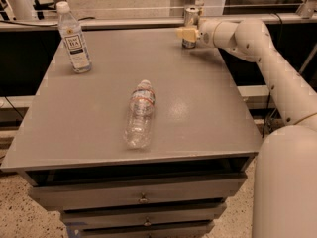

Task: Move redbull can near water bottle

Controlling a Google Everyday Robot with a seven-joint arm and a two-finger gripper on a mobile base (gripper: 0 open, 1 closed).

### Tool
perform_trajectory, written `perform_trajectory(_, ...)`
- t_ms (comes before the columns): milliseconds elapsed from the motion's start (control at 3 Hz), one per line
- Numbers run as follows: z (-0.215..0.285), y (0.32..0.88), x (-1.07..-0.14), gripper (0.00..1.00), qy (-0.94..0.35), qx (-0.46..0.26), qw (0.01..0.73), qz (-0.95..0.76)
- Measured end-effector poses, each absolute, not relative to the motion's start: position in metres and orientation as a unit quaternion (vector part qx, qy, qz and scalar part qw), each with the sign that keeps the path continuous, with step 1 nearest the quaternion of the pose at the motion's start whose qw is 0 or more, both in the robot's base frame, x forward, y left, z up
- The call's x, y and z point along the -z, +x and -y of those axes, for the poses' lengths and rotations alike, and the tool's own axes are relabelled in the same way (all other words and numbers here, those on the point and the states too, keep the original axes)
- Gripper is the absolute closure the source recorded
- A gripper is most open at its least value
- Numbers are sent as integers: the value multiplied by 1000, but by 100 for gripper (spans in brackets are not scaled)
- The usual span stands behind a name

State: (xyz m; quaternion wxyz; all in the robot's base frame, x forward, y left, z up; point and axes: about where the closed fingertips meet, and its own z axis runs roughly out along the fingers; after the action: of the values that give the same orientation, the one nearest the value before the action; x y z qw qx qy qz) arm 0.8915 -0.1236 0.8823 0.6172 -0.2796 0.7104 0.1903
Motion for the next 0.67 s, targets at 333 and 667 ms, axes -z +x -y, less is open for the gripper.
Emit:
perform_trajectory(333, 131, 889, -882, 62, -279, -187, 619, -710)
perform_trajectory(667, 136, 872, -885, 86, -286, -188, 611, -714)
